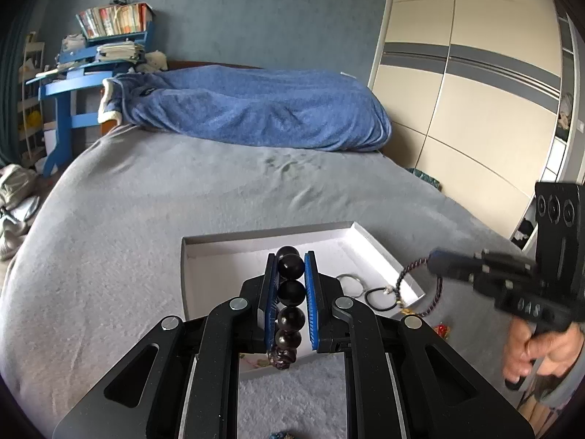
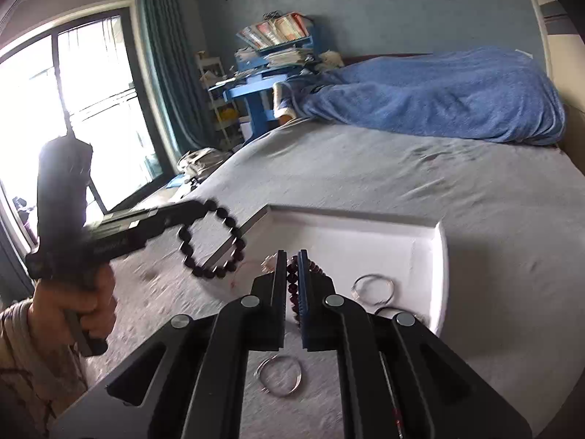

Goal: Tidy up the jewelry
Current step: 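Lower both held bracelets into the grey tray and open both tools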

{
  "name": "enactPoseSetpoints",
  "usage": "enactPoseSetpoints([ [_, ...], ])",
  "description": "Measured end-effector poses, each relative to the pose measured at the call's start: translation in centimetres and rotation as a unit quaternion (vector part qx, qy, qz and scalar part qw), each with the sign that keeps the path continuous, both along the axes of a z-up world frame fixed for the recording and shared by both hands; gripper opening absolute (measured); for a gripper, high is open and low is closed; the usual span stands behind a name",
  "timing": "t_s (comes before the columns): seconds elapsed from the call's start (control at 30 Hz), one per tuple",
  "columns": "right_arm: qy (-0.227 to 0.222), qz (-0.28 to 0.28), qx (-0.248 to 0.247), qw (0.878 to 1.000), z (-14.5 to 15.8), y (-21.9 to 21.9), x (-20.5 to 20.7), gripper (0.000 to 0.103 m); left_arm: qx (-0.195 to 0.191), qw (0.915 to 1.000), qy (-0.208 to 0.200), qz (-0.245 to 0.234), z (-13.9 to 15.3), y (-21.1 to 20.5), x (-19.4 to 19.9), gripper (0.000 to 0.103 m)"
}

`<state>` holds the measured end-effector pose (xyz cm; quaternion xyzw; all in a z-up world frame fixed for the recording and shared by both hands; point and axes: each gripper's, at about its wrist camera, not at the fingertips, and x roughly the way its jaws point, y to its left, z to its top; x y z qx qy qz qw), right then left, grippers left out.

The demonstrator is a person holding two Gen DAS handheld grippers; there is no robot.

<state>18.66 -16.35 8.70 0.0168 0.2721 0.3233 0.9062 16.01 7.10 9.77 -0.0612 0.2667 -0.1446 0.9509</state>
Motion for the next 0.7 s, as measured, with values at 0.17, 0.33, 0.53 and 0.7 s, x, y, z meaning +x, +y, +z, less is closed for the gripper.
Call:
enactPoseSetpoints([
  [0.17, 0.006, -0.019, 0.004, 1.0, -0.4, -0.5, 2.4, 0.006, -0.001, 1.0, 0.009, -0.001, -0.7, -0.3, 0.5, 0.015],
  [0.33, 0.024, -0.037, -0.002, 0.999, -2.2, -0.7, 4.7, 0.006, -0.002, 0.9998, 0.02, -0.002, -1.6, -0.5, 1.3, 0.015],
  [0.53, 0.063, -0.033, -0.029, 0.997, -5.5, 0.8, 6.2, 0.006, 0.013, 0.9988, 0.048, -0.006, -3.4, -1.3, 2.3, 0.015],
  [0.7, 0.081, -0.008, -0.051, 0.995, -7.3, 2.7, 5.8, 0.006, 0.015, 0.997, 0.074, -0.01, -5.0, -1.6, 2.9, 0.015],
])
